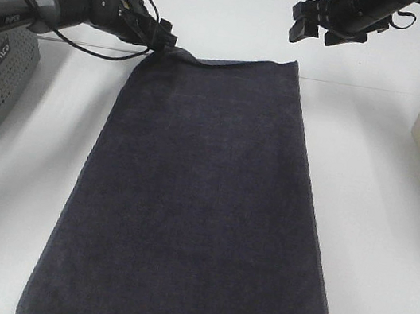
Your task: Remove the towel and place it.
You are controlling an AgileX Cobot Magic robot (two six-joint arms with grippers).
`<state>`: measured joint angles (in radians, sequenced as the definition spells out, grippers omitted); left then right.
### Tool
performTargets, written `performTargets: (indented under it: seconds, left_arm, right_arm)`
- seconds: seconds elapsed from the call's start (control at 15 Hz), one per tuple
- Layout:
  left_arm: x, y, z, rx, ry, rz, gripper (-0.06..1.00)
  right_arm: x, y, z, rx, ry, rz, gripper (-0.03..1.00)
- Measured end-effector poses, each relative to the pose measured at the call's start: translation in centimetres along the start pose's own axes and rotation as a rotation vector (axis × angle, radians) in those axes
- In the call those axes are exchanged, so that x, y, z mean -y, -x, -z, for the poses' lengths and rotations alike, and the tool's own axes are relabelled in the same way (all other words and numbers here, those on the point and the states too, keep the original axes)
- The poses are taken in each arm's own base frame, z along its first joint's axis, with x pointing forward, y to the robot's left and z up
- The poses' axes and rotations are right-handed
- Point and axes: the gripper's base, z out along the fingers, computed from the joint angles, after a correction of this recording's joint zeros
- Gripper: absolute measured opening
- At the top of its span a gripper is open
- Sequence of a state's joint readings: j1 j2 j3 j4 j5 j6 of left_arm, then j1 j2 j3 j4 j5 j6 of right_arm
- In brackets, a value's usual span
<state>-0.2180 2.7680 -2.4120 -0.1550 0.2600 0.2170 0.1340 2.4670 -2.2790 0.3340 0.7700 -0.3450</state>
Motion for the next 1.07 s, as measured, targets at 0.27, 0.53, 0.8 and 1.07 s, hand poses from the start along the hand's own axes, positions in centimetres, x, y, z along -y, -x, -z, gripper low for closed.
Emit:
performTargets:
  seconds: [0.27, 0.53, 0.8, 1.07]
  left_arm:
    - [-0.1, -1.6, -1.2, 0.036, 0.016, -0.006, 0.75]
    - [-0.1, -4.0, -2.6, 0.073, 0.035, -0.023, 0.75]
    - [-0.5, -4.8, -3.1, 0.115, 0.052, -0.027, 0.75]
    - [-3.3, -5.3, -3.1, 0.136, 0.091, 0.109, 0.75]
  right_arm:
    - [0.0, -0.1, 0.0, -0.007, -0.002, 0.003, 0.7]
    - [0.0, -0.1, 0.0, -0.008, -0.005, 0.006, 0.7]
    - [0.0, -0.2, 0.0, -0.018, -0.004, 0.008, 0.7]
    - [0.0, -0.4, 0.0, -0.041, -0.002, 0.013, 0.7]
